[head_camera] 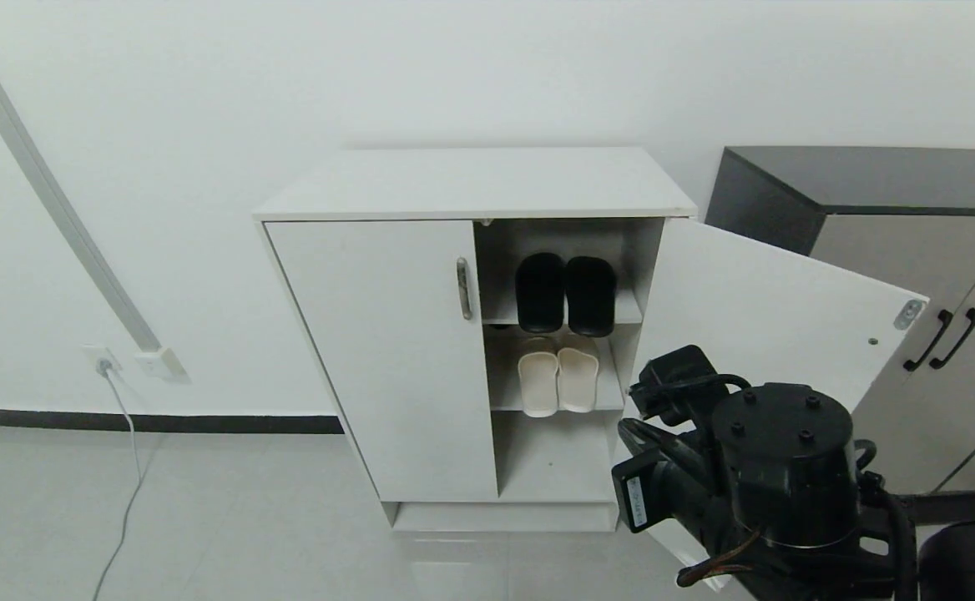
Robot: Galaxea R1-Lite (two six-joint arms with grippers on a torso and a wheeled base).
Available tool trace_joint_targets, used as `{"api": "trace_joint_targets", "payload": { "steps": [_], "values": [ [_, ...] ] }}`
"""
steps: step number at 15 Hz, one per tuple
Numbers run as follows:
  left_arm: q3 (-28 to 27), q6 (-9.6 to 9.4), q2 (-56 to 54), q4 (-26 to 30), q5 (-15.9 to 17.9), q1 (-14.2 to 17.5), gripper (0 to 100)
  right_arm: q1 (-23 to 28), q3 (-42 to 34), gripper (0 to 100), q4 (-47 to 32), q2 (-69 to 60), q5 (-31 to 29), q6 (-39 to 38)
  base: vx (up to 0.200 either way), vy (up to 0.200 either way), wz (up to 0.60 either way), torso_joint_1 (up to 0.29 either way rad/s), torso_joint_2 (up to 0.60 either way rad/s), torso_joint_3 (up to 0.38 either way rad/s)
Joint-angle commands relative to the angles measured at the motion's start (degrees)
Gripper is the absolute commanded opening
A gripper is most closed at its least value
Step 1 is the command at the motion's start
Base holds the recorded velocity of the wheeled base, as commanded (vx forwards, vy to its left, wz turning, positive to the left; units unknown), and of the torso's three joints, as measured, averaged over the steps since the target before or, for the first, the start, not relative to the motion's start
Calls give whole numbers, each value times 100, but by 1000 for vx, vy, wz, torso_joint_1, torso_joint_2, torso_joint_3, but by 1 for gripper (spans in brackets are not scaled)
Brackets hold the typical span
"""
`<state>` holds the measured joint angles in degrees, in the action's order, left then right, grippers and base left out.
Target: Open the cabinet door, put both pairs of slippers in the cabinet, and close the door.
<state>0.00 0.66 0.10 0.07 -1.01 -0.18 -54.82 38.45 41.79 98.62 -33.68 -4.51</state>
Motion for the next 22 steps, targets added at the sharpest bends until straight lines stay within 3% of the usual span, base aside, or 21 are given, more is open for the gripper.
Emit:
{"api": "trace_joint_targets", "payload": {
  "steps": [1,15,22],
  "values": [
    [0,4,-1,1,-4,1,0,-2,-4,0,5,17,2,-6,0,0,0,168,-486,-325],
    [0,13,-1,1,-13,1,0,7,-74,0,5,26,-7,47,0,0,0,214,-531,-317],
    [0,13,-1,1,-4,1,0,77,-110,0,136,122,11,117,0,0,0,33,-71,-42]
  ]
}}
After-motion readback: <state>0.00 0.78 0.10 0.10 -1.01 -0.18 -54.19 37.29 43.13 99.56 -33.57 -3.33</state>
